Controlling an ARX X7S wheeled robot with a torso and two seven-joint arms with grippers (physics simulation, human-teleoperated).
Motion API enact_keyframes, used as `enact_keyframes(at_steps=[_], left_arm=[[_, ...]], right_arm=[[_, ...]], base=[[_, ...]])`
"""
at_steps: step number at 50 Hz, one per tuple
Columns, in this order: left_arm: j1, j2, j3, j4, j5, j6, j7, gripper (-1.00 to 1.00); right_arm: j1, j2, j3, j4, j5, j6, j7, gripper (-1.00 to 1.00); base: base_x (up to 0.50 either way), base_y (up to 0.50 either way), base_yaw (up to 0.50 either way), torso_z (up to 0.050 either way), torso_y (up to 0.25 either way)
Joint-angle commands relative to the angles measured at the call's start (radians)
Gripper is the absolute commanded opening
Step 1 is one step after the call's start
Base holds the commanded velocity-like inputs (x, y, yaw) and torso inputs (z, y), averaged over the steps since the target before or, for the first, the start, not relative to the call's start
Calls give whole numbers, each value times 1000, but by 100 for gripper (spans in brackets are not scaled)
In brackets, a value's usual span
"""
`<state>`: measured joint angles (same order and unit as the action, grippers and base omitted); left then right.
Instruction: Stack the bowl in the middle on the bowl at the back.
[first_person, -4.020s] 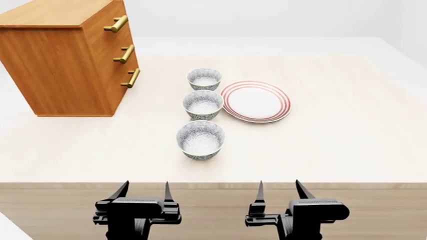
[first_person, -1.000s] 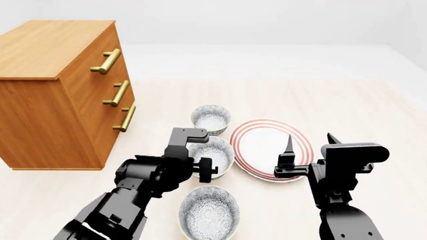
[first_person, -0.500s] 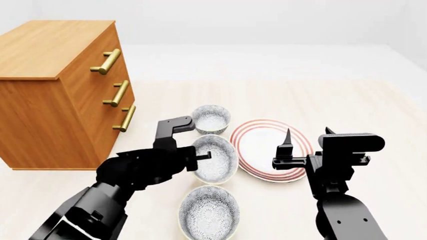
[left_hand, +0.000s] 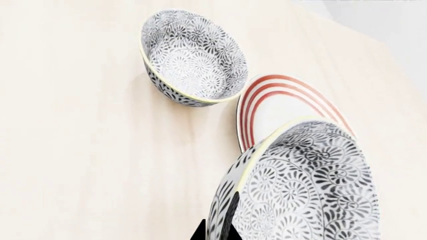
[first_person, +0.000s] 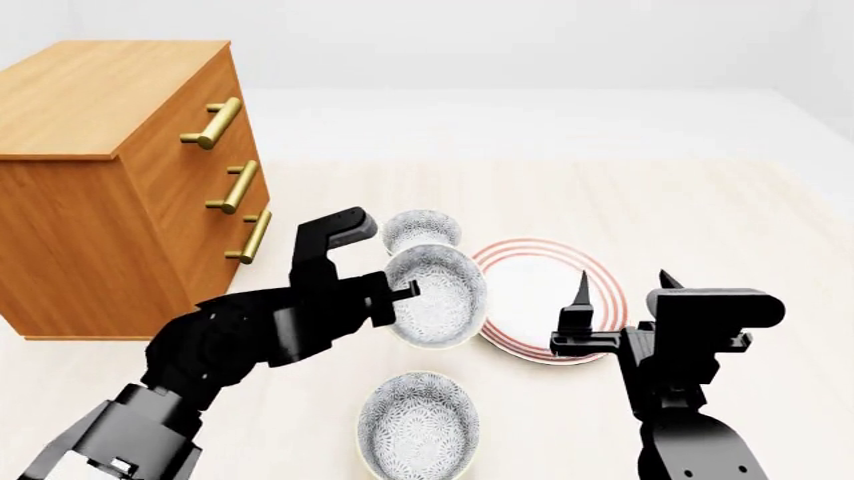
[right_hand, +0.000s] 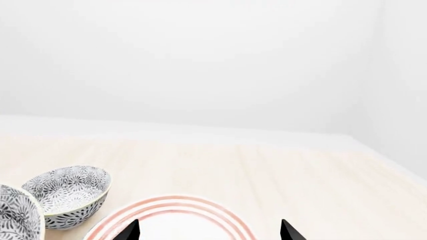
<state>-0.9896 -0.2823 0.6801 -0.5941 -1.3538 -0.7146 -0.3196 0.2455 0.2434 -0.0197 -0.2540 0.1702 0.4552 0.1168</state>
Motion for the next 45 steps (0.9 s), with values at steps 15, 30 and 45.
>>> enact_keyframes(at_steps=[15, 30, 45], left_arm=[[207, -194, -132, 489, -338, -142, -359, -100], [337, -275, -195, 715, -447, -114, -460, -100], [439, -314, -187, 830, -485, -112, -516, -100]], right_arm=[[-103, 11, 18, -47, 14, -40, 18, 100], [-106, 14, 17, -31, 21, -54, 21, 100], [-108, 13, 19, -6, 33, -75, 21, 100]], base=[[0, 0, 0, 0, 1], [0, 0, 0, 0, 0], [0, 0, 0, 0, 0]])
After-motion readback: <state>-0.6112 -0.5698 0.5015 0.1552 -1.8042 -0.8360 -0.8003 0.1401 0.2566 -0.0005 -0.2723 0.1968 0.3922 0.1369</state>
